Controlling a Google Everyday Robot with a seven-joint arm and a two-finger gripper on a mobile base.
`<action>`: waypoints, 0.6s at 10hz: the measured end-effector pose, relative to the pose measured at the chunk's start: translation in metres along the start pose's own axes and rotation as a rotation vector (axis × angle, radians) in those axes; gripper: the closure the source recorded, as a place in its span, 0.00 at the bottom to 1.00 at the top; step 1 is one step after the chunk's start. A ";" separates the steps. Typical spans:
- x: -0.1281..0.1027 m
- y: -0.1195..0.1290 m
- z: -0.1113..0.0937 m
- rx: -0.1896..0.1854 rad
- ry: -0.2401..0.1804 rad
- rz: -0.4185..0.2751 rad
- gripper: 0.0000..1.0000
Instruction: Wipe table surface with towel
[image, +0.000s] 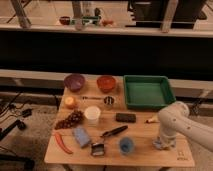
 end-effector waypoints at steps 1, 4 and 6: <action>-0.017 0.001 -0.001 0.001 -0.018 -0.025 0.97; -0.036 0.010 -0.012 0.012 -0.058 -0.071 0.97; -0.032 0.032 -0.020 -0.008 -0.083 -0.078 0.97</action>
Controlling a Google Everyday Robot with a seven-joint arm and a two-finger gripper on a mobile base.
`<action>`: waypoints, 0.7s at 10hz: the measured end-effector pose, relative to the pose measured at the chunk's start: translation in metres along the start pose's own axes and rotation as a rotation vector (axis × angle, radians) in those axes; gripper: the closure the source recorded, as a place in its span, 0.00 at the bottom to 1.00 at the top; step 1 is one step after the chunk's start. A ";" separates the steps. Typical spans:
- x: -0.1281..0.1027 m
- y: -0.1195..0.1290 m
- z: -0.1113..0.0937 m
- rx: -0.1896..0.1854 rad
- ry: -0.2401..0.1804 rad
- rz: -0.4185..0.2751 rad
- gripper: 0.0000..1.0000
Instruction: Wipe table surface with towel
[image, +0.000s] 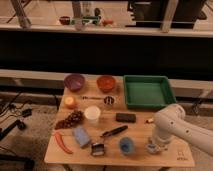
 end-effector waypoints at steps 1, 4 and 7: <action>0.004 0.009 -0.002 -0.009 -0.010 0.006 0.97; 0.018 0.035 -0.006 -0.039 -0.039 0.029 0.97; 0.046 0.046 0.000 -0.065 -0.035 0.082 0.97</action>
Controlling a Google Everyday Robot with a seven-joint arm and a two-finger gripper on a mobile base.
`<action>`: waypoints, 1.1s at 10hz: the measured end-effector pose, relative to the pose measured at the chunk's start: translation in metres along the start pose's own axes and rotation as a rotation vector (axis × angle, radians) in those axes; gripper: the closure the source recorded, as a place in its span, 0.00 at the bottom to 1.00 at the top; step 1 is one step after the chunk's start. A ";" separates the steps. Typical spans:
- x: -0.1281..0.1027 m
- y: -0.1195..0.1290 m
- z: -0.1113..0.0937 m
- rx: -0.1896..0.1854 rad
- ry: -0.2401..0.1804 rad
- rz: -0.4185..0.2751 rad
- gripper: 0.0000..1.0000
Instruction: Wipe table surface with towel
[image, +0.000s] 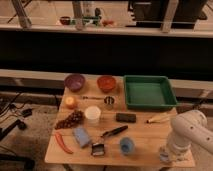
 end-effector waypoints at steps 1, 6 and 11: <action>0.009 -0.002 0.002 -0.006 0.005 0.018 0.97; 0.030 -0.040 0.028 -0.031 0.066 0.060 0.97; 0.015 -0.071 0.028 -0.018 0.079 0.052 0.97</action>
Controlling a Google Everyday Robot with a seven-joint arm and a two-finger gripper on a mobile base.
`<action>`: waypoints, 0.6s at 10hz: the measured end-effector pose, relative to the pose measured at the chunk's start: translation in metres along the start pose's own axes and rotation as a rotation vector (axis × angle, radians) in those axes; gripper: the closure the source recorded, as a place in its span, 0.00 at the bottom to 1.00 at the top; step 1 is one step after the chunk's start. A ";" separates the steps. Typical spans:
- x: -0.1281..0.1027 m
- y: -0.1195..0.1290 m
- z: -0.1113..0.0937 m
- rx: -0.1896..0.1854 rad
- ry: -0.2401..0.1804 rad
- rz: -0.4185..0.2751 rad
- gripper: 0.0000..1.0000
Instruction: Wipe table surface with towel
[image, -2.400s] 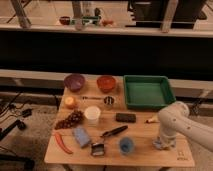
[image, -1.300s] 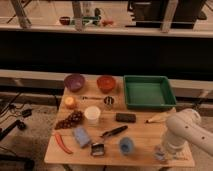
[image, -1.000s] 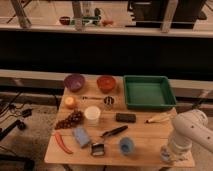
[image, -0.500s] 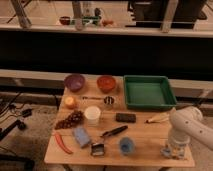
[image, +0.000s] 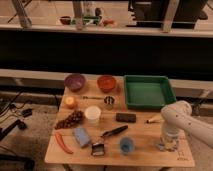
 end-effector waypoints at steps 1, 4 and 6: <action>-0.001 -0.001 -0.001 0.000 0.003 -0.004 0.97; -0.010 0.002 -0.007 0.019 -0.016 -0.025 0.97; -0.028 0.020 -0.022 0.025 -0.048 -0.052 0.97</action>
